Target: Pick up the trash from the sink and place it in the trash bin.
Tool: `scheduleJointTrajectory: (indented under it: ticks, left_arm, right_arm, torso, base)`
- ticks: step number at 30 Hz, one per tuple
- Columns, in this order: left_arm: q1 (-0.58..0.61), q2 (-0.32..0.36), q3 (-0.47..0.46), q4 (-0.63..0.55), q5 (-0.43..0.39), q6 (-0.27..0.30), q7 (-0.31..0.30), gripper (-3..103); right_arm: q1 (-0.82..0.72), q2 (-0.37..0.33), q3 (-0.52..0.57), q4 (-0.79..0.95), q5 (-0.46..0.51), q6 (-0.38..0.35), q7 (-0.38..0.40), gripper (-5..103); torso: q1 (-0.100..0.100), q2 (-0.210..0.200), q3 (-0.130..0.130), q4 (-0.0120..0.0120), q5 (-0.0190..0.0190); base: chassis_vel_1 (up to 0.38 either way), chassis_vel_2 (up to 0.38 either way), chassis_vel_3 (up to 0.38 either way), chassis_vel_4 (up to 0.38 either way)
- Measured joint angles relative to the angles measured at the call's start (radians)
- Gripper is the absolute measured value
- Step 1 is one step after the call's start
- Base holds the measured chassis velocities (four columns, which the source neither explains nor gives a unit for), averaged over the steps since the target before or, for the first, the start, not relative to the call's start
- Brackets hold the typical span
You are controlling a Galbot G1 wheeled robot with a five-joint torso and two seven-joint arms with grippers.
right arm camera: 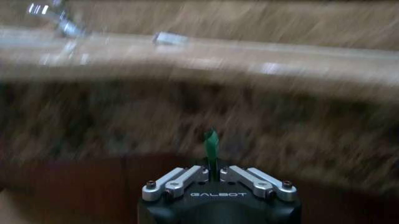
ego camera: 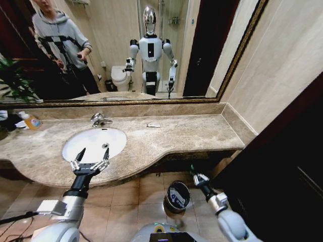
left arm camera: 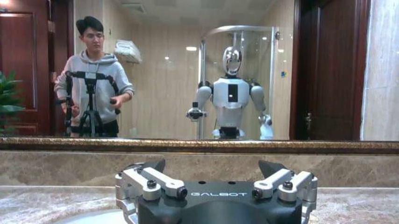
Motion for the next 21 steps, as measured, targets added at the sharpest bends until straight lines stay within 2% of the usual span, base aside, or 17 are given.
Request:
scheduleJointTrajectory:
  ticks: [5,7,12,16,21]
  left_arm:
    - [0.0,0.0,0.0,0.0,0.0,0.0,0.0,100]
    - [0.0,0.0,0.0,0.0,0.0,0.0,0.0,100]
    - [0.0,0.0,0.0,0.0,0.0,0.0,0.0,100]
    - [0.0,0.0,0.0,0.0,0.0,0.0,0.0,100]
    - [0.0,0.0,0.0,0.0,0.0,0.0,0.0,100]
  right_arm:
    - [0.048,0.052,-0.077,-0.154,-0.063,-0.019,-0.017,4]
    - [0.094,0.082,-0.096,-0.22,-0.074,-0.07,-0.042,4]
    - [0.177,0.128,-0.117,-0.34,-0.127,-0.101,-0.046,4]
    - [0.289,0.193,-0.153,-0.496,-0.16,-0.149,-0.045,4]
    - [0.363,0.243,-0.151,-0.64,-0.225,-0.132,-0.055,4]
  torso:
    - [0.0,0.0,0.0,-0.0002,0.0004]
    - [0.0,0.0,0.0,-0.0001,-0.0005]
    - [0.0,0.0,0.0,0.0,0.0001]
    - [0.0,0.0,0.0,0.0,-0.0002]
    - [0.0,0.0,0.0,0.0,0.0]
  base:
    - [0.0,0.0,0.0,0.0]
    - [0.0,0.0,0.0,0.0]
    - [0.0,0.0,0.0,0.0]
    - [0.0,0.0,0.0,0.0]
    - [0.0,0.0,0.0,0.0]
